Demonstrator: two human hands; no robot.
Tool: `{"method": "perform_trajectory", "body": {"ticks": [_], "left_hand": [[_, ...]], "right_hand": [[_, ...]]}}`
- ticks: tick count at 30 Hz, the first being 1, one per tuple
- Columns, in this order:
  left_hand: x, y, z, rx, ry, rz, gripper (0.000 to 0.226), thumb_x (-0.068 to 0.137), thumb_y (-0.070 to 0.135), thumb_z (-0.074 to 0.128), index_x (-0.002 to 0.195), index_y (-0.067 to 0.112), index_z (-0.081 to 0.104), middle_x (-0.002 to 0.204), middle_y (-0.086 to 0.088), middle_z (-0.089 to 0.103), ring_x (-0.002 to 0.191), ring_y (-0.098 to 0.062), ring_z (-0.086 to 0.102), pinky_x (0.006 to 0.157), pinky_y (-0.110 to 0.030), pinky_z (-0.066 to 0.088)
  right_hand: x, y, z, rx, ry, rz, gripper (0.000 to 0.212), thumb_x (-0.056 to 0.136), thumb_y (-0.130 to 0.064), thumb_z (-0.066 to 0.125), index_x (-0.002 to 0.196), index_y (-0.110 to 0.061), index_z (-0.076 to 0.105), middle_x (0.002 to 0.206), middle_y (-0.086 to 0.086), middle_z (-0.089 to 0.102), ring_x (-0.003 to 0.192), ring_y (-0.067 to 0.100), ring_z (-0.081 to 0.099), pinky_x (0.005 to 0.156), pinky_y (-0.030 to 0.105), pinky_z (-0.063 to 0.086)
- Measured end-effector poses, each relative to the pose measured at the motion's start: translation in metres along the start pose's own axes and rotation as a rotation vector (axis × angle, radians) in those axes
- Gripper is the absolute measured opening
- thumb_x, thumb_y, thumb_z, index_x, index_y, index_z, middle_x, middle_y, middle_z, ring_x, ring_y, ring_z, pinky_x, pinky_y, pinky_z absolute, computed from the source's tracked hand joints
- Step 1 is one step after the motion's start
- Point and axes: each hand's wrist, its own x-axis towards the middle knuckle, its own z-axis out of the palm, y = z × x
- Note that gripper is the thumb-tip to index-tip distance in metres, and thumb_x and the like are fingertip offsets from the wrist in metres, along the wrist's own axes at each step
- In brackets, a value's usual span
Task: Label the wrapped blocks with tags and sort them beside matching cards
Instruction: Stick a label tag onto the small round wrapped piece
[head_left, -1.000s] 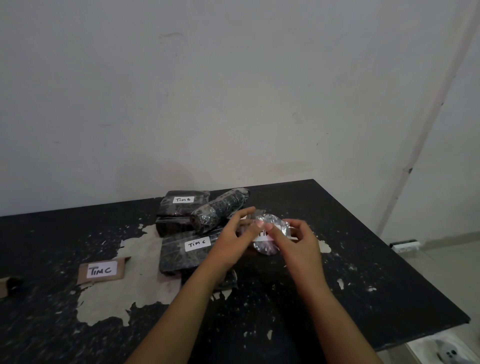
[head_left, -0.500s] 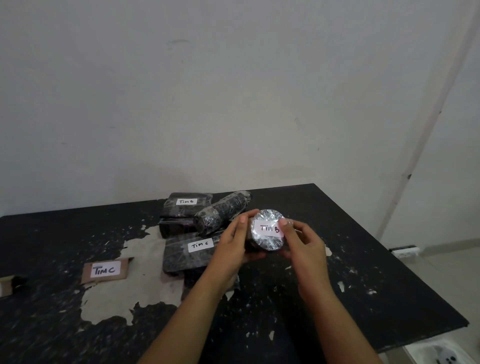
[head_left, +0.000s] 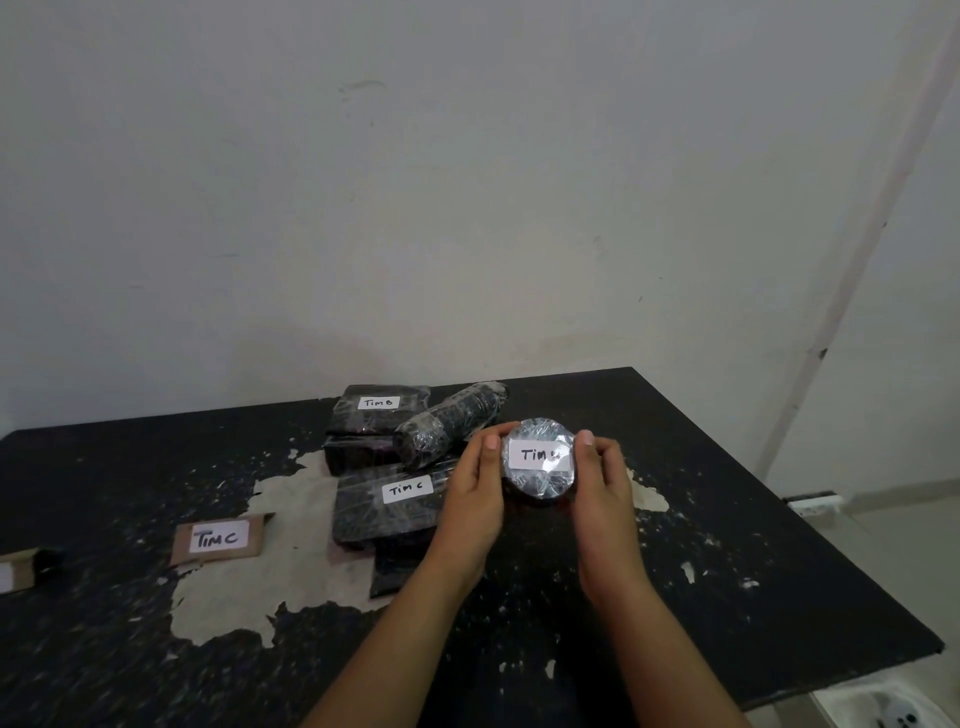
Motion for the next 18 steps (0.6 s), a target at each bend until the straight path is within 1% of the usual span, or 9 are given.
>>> {"method": "perform_trajectory", "body": {"ticks": [1,3,4,5,7,8,11,15,18], "left_hand": [[0.0,0.0,0.0,0.015,0.009,-0.006,0.035,0.117,0.036,0.041,0.127,0.035,0.074,0.122,0.007,0.08,0.118,-0.014,0.075,0.097,-0.034,0.063],[0.0,0.0,-0.001,0.004,0.001,-0.056,0.037,0.117,0.041,0.04,0.125,0.037,0.075,0.122,0.007,0.08,0.115,-0.014,0.076,0.096,-0.042,0.065],[0.0,0.003,-0.001,-0.026,-0.002,-0.109,0.04,0.116,0.048,0.037,0.125,0.037,0.075,0.119,0.007,0.081,0.112,-0.016,0.077,0.093,-0.046,0.066],[0.0,0.007,-0.001,-0.058,0.003,-0.166,0.046,0.115,0.055,0.034,0.123,0.036,0.074,0.114,0.009,0.082,0.108,-0.017,0.078,0.086,-0.047,0.067],[0.0,0.011,-0.001,-0.076,0.008,-0.233,0.052,0.112,0.063,0.03,0.119,0.033,0.072,0.101,0.013,0.083,0.1,-0.016,0.078,0.077,-0.041,0.065],[0.001,0.011,-0.001,-0.063,0.005,-0.24,0.05,0.112,0.062,0.033,0.118,0.032,0.073,0.102,0.009,0.084,0.1,-0.017,0.078,0.078,-0.039,0.064],[-0.001,0.011,0.003,-0.091,0.044,-0.275,0.05,0.114,0.055,0.038,0.116,0.025,0.078,0.108,-0.003,0.084,0.105,-0.021,0.079,0.088,-0.036,0.059],[-0.001,0.006,0.007,-0.227,0.091,-0.314,0.053,0.115,0.048,0.036,0.102,0.019,0.079,0.097,-0.007,0.084,0.084,-0.016,0.081,0.081,-0.035,0.058],[-0.002,0.006,0.006,-0.3,0.118,-0.329,0.047,0.114,0.043,0.043,0.104,0.015,0.08,0.096,-0.008,0.084,0.082,-0.016,0.08,0.076,-0.033,0.059]], "right_hand": [[0.0,0.0,0.002,0.017,0.004,0.013,0.028,0.113,-0.048,0.053,0.11,-0.024,0.065,0.109,0.007,0.079,0.104,0.027,0.078,0.087,0.049,0.065],[0.0,-0.001,0.004,0.042,0.011,0.032,0.025,0.115,-0.044,0.051,0.112,-0.022,0.061,0.112,0.012,0.077,0.101,0.025,0.076,0.081,0.043,0.062],[0.0,-0.001,0.005,0.037,0.011,0.032,0.024,0.115,-0.044,0.05,0.112,-0.022,0.06,0.112,0.011,0.076,0.099,0.022,0.074,0.079,0.04,0.06],[0.0,0.0,0.005,0.022,0.008,0.028,0.024,0.115,-0.044,0.05,0.112,-0.022,0.059,0.111,0.01,0.075,0.097,0.02,0.073,0.078,0.038,0.058],[-0.001,0.003,0.006,-0.007,-0.003,0.015,0.023,0.115,-0.044,0.049,0.111,-0.022,0.057,0.107,0.006,0.074,0.094,0.017,0.071,0.076,0.036,0.056],[-0.002,0.004,0.008,-0.01,-0.011,0.014,0.024,0.116,-0.044,0.049,0.11,-0.022,0.056,0.105,0.005,0.073,0.093,0.017,0.071,0.076,0.036,0.056],[-0.005,0.006,0.014,0.009,-0.033,0.049,0.028,0.117,-0.044,0.045,0.108,-0.019,0.053,0.104,0.009,0.074,0.093,0.019,0.07,0.077,0.036,0.056],[-0.008,0.008,0.023,0.071,-0.009,0.1,0.025,0.118,-0.038,0.043,0.112,-0.016,0.053,0.109,0.011,0.075,0.096,0.019,0.071,0.075,0.033,0.054],[-0.006,0.01,0.026,0.042,-0.03,0.087,0.025,0.118,-0.038,0.042,0.115,-0.018,0.057,0.108,0.009,0.076,0.097,0.018,0.073,0.075,0.03,0.056]]}}
